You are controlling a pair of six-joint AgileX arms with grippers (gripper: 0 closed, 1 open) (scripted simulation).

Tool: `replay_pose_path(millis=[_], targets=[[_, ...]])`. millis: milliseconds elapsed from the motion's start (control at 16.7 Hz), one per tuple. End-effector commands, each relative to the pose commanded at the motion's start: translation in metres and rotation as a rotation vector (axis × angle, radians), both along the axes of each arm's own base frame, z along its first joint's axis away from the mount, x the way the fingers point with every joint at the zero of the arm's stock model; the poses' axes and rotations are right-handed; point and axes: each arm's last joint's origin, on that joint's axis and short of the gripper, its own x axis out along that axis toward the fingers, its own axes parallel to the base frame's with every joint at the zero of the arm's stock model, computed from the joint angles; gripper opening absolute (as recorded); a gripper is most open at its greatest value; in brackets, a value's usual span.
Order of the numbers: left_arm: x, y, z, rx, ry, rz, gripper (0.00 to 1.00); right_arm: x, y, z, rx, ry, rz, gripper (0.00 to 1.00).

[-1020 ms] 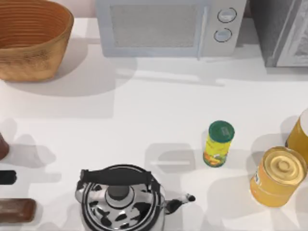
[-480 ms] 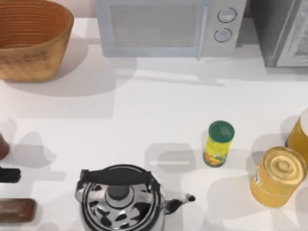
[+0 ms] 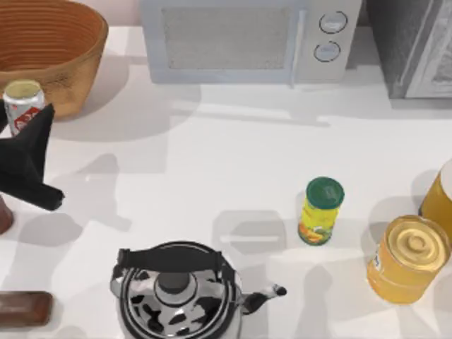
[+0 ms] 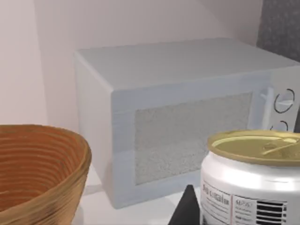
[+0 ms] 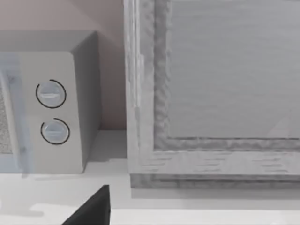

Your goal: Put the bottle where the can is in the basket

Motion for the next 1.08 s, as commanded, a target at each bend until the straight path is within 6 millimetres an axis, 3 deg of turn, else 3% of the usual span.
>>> replay_pose_path(millis=[240,480,780,1080], targets=[[0.062,-0.025,0.022,-0.006,-0.013,-0.233,0.0,0.0,0.0,0.0,0.0,0.0,0.0,1.0],[0.136,-0.061,0.01,-0.009,-0.028,-0.477,0.0,0.0,0.0,0.0,0.0,0.0,0.0,1.0],[0.211,-0.111,-0.057,-0.01,-0.041,-0.767,0.0,0.0,0.0,0.0,0.0,0.0,0.0,1.0],[0.244,-0.151,-0.147,-0.011,-0.041,-1.0,0.0,0.0,0.0,0.0,0.0,0.0,0.0,1.0]])
